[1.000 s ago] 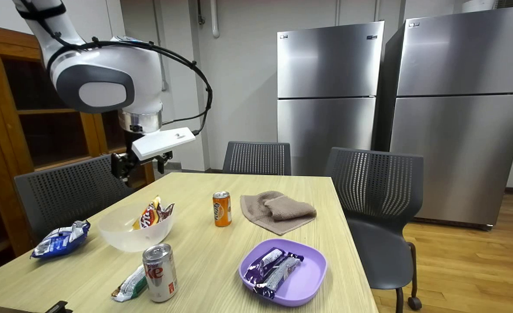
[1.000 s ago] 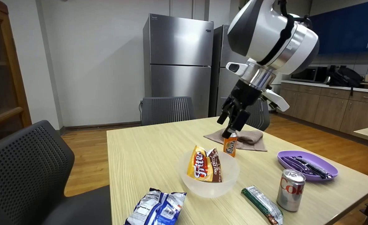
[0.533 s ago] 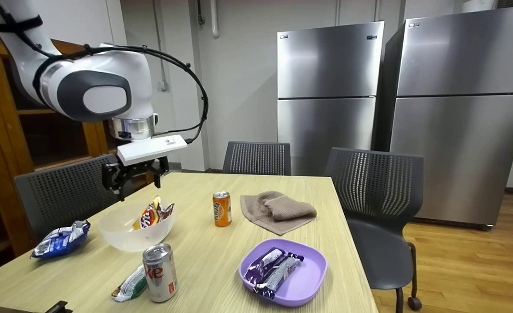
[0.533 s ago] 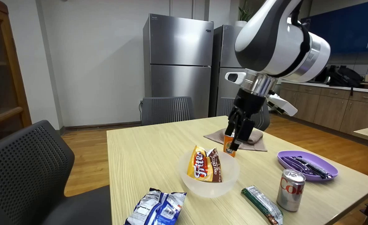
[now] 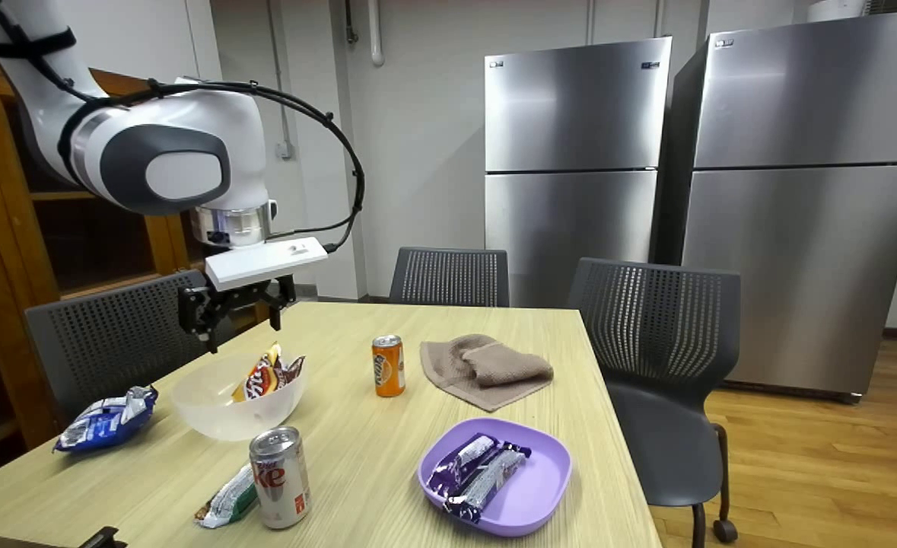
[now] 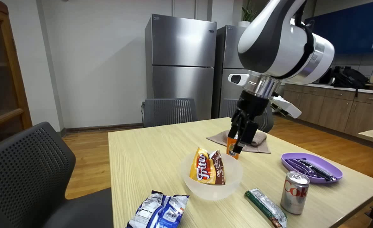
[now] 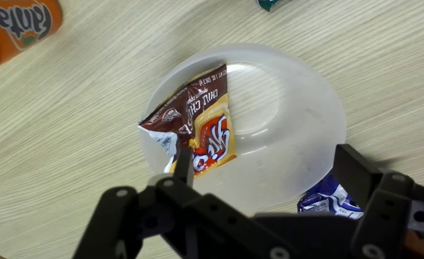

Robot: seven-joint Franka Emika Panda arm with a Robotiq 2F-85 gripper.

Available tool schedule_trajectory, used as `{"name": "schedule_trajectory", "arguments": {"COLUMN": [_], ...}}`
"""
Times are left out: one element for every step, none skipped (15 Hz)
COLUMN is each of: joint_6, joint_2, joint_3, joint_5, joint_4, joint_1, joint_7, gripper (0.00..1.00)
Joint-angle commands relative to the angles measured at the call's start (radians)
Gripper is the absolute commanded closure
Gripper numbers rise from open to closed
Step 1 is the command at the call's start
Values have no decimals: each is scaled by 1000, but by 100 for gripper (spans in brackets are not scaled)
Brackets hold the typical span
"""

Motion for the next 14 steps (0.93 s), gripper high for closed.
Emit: {"name": "schedule_trajectory", "arguments": {"joint_6": [-2,-9,-19,-28,-41,-48,-54,-59,-60,-52,-50,-49,-56,-50], "joint_2": [-1,-9,-14,-24,-43,-50,-50,-53,-56,-57,-58,-59,-60,-61], "joint_3": [4,7,11,18,22,27,22,23,25,29,33,38,43,48], "joint_5": [6,2,9,23,33,34,26,8,-3,-13,-26,-36,-44,-49], "joint_4": [-2,-8,-8,-10,-16,-17,-15,-16,-18,-20,-19,-16,-12,-9], "joint_1": [5,11,14,19,24,33,51,64,79,96,110,124,135,148], "joint_7": [15,44,52,57,62,77,103,146,186,227,268,305,339,375], "gripper": [0,0,0,0,0,0,0,0,0,0,0,0,0,0]}}
